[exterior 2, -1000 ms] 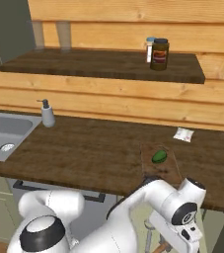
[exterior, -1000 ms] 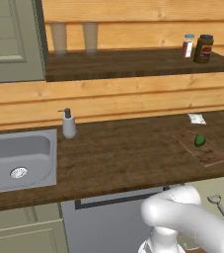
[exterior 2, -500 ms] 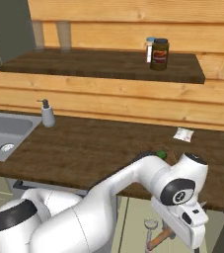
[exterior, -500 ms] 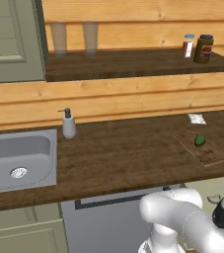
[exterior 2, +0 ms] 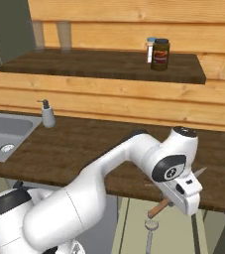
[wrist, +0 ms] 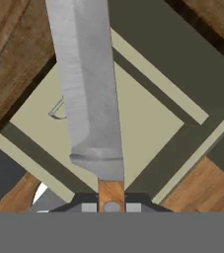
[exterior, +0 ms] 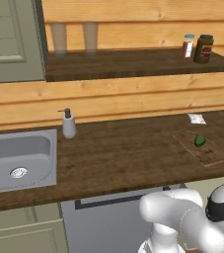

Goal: Place the appropriate cutting tool for cutting the avocado skin on the cutting board.

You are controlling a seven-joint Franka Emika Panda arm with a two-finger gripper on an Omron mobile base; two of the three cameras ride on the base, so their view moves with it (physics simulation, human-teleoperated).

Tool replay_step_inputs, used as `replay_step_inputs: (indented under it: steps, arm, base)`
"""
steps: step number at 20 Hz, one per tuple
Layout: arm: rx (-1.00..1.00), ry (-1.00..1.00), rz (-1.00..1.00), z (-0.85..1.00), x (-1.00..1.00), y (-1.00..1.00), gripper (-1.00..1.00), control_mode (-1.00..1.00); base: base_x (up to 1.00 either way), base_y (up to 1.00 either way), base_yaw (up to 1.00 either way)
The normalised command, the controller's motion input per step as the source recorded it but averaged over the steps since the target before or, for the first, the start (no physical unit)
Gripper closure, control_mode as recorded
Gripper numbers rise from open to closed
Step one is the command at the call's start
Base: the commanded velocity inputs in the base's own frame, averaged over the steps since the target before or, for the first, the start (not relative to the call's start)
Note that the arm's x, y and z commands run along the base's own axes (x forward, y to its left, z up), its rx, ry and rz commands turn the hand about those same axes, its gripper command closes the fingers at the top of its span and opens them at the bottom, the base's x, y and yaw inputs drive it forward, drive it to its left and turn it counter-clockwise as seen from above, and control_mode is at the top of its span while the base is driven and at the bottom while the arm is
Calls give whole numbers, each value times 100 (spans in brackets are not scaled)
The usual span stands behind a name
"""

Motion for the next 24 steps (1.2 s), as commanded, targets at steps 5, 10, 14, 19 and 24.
replay_step_inputs:
  steps: [5,10,14,19,24]
  arm:
    - [0,-13,5,0,86,8,100,-100]
    - [0,-5,12,0,93,13,100,-100]
    - [0,0,12,-16,92,9,100,-100]
    - [0,0,9,-34,80,1,100,-100]
    - [0,0,8,-54,72,0,100,-100]
  base:
    - [0,0,0]
    - [0,0,0]
    - [0,0,0]
    - [0,0,0]
    - [0,0,0]
